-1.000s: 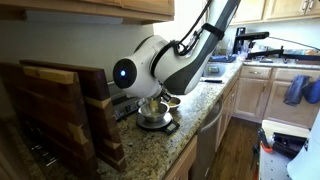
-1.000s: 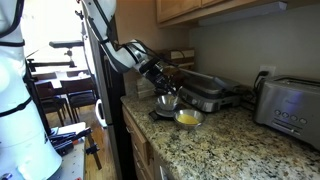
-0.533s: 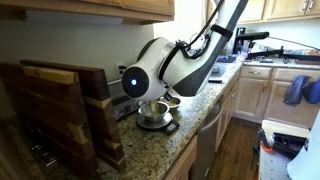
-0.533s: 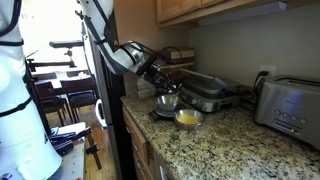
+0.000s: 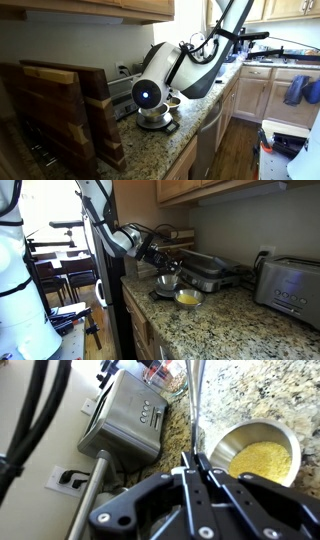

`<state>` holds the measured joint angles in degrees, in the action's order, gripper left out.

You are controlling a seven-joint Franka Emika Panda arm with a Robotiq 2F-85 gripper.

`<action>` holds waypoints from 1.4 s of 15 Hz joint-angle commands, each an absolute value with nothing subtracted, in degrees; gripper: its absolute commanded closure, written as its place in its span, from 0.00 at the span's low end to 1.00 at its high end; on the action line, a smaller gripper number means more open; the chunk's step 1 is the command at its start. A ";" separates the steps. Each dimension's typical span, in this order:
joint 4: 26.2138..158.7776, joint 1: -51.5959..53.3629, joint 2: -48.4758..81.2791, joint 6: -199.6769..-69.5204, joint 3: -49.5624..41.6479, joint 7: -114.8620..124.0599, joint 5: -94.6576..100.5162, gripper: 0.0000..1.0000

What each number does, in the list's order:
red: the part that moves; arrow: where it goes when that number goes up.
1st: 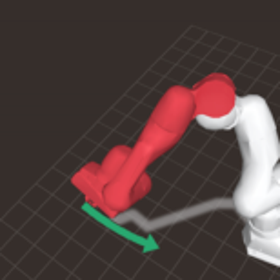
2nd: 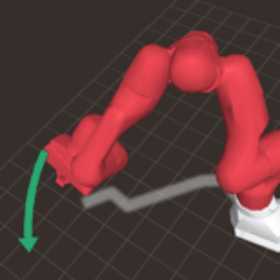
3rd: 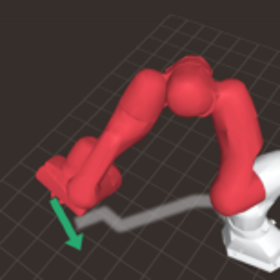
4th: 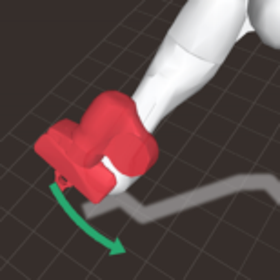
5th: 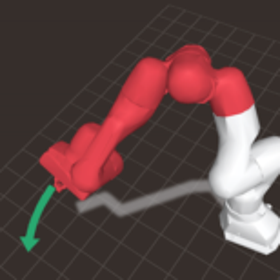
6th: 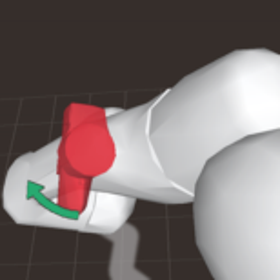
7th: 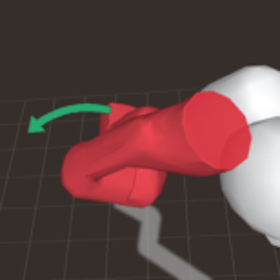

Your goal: Scoop some contents from the bowl to the left and put them in the bowl to the right.

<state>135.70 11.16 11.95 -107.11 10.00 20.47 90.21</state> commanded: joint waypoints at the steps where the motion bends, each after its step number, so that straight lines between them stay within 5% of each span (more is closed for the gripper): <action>1: 138.93 11.45 9.53 -103.97 10.60 28.48 94.22 0.97; 8: 138.91 10.32 9.25 -106.39 10.58 32.01 93.94 0.97; 16: 136.25 3.59 5.50 -130.05 8.22 7.73 78.97 0.97; 21: 133.61 1.29 3.21 -130.94 5.49 -4.55 63.42 0.97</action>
<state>133.55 2.34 6.40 -129.66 7.22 1.91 70.60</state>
